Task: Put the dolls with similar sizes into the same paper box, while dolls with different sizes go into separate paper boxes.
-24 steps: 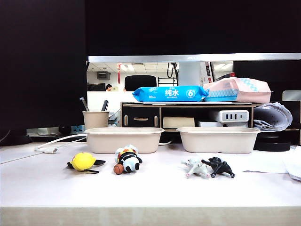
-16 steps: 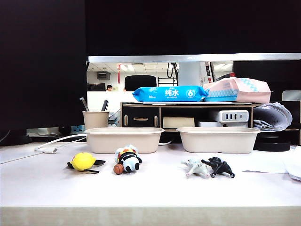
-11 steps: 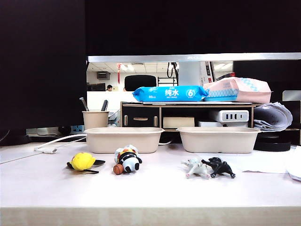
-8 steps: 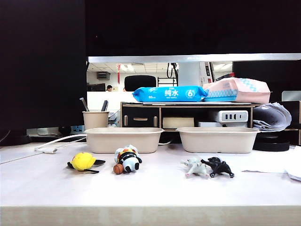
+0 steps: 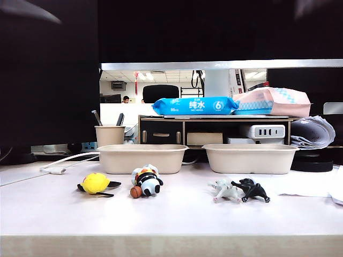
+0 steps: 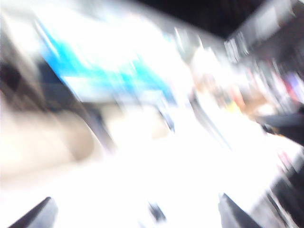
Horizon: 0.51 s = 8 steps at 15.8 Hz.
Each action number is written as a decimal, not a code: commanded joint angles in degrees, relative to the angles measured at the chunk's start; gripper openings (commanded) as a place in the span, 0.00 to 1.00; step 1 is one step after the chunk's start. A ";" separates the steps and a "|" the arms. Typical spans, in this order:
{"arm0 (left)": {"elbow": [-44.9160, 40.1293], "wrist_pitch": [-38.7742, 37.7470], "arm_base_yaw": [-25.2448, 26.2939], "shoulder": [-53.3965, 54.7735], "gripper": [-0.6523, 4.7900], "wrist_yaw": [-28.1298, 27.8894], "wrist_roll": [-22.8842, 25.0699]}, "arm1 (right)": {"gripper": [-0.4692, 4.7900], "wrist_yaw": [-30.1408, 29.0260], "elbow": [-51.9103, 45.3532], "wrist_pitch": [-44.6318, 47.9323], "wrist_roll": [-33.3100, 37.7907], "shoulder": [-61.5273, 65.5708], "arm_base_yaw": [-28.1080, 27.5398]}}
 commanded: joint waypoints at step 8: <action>0.31 -2.64 -20.68 17.62 1.00 -6.47 3.23 | 0.81 2.43 -3.89 -6.47 -0.09 22.21 15.06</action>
